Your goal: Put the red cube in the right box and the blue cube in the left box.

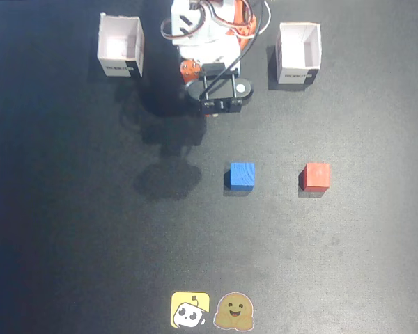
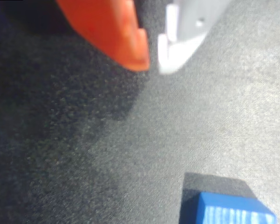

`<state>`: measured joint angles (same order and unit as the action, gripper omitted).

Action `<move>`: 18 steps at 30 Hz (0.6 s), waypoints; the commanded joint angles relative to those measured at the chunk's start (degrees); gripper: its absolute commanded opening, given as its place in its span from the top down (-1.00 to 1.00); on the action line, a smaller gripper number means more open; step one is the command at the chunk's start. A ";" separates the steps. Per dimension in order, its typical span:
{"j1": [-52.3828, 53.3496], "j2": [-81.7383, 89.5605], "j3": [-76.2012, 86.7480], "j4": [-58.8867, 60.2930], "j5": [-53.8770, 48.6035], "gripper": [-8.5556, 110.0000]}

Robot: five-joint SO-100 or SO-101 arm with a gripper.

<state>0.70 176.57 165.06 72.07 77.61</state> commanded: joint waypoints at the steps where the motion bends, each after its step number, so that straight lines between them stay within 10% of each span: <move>1: -0.26 0.62 -0.44 0.09 0.62 0.85; 18: 0.18 0.62 -0.44 0.09 0.44 0.85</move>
<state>0.70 176.57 165.06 72.07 77.61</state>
